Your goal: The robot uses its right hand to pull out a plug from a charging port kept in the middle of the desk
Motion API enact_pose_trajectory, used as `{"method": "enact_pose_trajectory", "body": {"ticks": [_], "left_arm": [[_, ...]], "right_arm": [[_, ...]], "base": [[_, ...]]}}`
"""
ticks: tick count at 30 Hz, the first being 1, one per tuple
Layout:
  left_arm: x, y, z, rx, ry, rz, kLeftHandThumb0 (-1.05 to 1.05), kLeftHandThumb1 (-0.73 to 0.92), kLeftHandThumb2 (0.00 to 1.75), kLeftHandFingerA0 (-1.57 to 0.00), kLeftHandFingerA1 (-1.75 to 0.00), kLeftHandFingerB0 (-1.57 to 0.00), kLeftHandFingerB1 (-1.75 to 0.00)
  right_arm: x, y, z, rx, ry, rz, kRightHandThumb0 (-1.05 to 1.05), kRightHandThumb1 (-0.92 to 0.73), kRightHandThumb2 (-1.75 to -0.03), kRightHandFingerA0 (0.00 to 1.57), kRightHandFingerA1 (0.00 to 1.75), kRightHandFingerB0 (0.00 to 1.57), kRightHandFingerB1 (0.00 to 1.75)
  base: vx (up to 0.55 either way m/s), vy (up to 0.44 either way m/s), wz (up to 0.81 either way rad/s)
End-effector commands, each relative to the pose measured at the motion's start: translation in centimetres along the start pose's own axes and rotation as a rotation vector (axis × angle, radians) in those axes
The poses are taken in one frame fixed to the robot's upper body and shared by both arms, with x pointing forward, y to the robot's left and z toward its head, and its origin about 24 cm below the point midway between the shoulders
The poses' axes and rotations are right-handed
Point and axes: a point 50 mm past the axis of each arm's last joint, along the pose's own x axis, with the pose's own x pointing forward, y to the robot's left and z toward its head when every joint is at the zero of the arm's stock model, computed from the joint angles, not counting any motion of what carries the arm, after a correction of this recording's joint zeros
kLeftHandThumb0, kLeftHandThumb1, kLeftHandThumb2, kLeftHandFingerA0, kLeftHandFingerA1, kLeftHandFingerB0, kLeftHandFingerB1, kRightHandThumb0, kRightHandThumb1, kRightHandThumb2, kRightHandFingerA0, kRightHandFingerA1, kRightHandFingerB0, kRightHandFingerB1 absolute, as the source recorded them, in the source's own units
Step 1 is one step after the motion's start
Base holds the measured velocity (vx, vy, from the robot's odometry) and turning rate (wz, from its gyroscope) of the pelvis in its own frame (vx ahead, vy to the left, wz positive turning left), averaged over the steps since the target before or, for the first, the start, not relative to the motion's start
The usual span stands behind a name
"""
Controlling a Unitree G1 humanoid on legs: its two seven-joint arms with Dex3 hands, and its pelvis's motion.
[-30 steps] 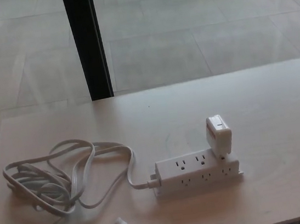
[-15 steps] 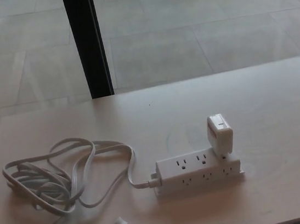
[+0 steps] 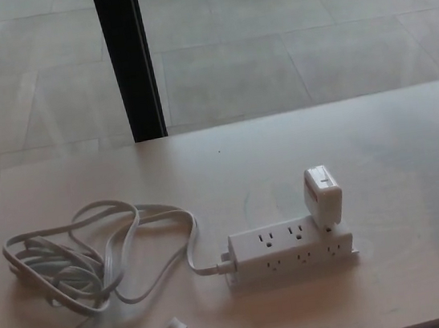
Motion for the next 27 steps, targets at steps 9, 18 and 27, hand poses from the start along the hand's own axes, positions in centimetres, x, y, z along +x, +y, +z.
{"method": "enact_pose_trajectory", "body": {"ticks": [9,18,27], "left_arm": [[-0.1,1.5,0.9,0.032,-0.039,0.022,-0.58,0.59,0.58,-0.71,-0.79,-0.66,-0.52],[-0.1,1.6,0.8,0.045,-0.038,0.016,-0.61,0.61,0.59,-0.73,-0.79,-0.67,-0.55],[-0.1,1.7,0.8,0.073,-0.038,0.01,-0.63,0.62,0.59,-0.75,-0.77,-0.66,-0.54]], "right_arm": [[1.5,11.2,1.4,-0.429,0.06,0.532,-0.76,-0.53,-0.57,0.75,0.83,0.38,0.34],[1.2,14.4,1.4,-0.613,0.017,0.687,-0.74,-0.55,-0.57,0.82,1.08,0.41,0.36],[2.4,15.0,1.1,-0.614,0.065,0.673,-0.69,-0.56,-0.57,0.74,1.11,0.41,0.37]], "base": [[0.0,0.0,0.0],[0.0,0.0,0.0],[0.0,0.0,0.0]]}}
